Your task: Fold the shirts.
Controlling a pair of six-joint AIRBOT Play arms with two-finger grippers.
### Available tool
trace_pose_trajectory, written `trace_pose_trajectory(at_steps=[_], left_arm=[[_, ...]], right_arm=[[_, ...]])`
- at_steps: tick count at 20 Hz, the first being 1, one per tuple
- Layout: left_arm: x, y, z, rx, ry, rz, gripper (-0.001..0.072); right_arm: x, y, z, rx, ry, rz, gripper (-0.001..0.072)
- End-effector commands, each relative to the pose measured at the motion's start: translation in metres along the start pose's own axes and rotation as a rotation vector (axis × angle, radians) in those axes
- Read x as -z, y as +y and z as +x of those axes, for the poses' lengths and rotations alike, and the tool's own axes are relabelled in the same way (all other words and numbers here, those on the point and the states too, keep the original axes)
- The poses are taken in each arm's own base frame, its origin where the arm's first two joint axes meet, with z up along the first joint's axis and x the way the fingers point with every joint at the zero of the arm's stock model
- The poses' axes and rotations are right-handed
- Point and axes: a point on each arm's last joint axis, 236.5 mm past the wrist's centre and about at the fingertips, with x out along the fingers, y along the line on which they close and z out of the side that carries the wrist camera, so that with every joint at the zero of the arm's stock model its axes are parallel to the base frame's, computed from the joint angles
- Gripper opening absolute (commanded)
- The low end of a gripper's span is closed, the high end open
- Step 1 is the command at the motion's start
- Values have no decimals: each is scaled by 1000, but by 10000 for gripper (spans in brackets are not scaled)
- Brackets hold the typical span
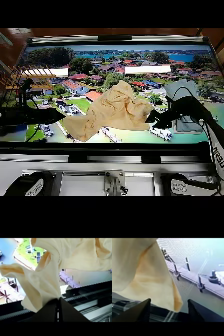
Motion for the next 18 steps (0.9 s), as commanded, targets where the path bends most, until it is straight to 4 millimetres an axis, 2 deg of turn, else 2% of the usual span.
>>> trace_pose_trajectory(at_steps=[1, 4, 5, 7, 9, 11, 12, 13, 14, 16, 17, 18], left_arm=[[-2, 0, 0, -1, -9, -1, 34], [-3, 0, 0, -2, -15, 0, 34], [-7, 0, 0, -2, -30, 3, 34], [-26, -5, -7, -1, -101, 40, 34], [-55, -17, -26, 7, -201, 70, 34], [-96, -39, -67, 18, -355, 116, 34], [-118, -54, -94, 25, -448, 146, 34], [-143, -73, -132, 35, -569, 185, 34], [-164, -94, -175, 46, -698, 225, 34], [-195, -142, -281, 75, -1010, 308, 34], [-199, -167, -339, 92, -1176, 351, 34], [-195, -189, -390, 113, -1320, 385, 34]], right_arm=[[-11, 9, 15, 16, -66, -25, 457], [-8, 20, 20, 19, -65, -70, 62], [-5, 23, 18, 16, -61, -106, 61], [-3, 33, -1, 2, -96, -194, 60], [-5, 57, -42, -18, -190, -345, 60], [-9, 94, -103, -31, -358, -537, 60], [-10, 118, -144, -34, -480, -629, 60], [-10, 142, -188, -37, -618, -701, 60], [-8, 169, -243, -43, -796, -757, 60], [15, 217, -362, -82, -1187, -829, 60], [36, 235, -419, -109, -1374, -847, 59], [63, 248, -471, -140, -1548, -860, 59]])
